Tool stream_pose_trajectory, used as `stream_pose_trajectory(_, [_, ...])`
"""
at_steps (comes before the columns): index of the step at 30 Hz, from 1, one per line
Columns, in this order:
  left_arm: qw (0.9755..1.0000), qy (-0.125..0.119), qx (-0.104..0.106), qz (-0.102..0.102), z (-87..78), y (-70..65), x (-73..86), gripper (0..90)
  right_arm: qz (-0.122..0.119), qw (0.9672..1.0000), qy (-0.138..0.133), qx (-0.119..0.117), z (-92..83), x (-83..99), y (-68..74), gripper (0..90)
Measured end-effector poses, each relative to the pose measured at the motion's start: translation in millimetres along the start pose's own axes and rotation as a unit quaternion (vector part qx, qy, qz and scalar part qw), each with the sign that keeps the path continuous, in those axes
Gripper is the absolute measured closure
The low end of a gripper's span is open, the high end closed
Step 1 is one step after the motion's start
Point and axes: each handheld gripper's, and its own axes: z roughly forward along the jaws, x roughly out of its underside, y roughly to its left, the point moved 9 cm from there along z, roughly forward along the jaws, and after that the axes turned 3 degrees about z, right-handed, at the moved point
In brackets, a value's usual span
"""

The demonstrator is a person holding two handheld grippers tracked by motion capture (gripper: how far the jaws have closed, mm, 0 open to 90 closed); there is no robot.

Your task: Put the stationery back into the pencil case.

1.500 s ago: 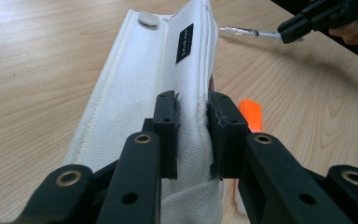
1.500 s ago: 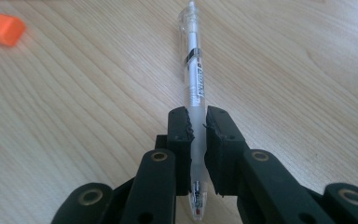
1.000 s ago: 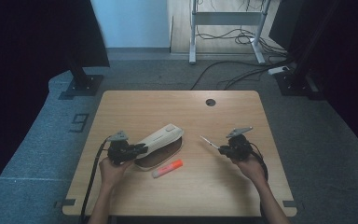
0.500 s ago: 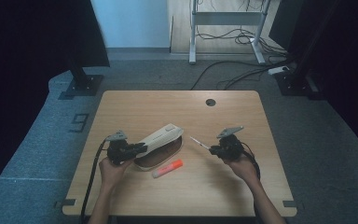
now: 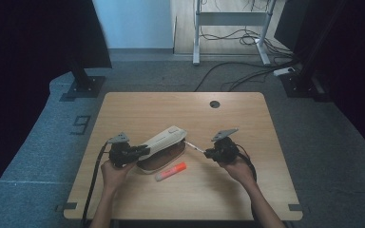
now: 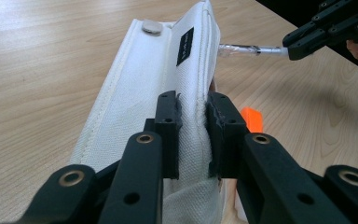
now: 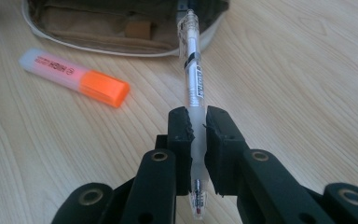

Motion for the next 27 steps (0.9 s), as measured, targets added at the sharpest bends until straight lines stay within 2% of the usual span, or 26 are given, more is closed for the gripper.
stream_pose_trajectory(14, [1.0000, -0.001, 0.001, 0.001, -0.6, 0.0, -0.4, 75.6, -0.023, 0.9995, 0.005, -0.023, 23.7, -17.0, 24.3, 78.8])
stream_pose_trajectory(27, [1.0000, -0.002, 0.001, 0.000, -0.8, -0.1, -0.9, 75.6, -0.035, 0.9986, 0.016, -0.038, 44.7, -26.1, 38.2, 78.7])
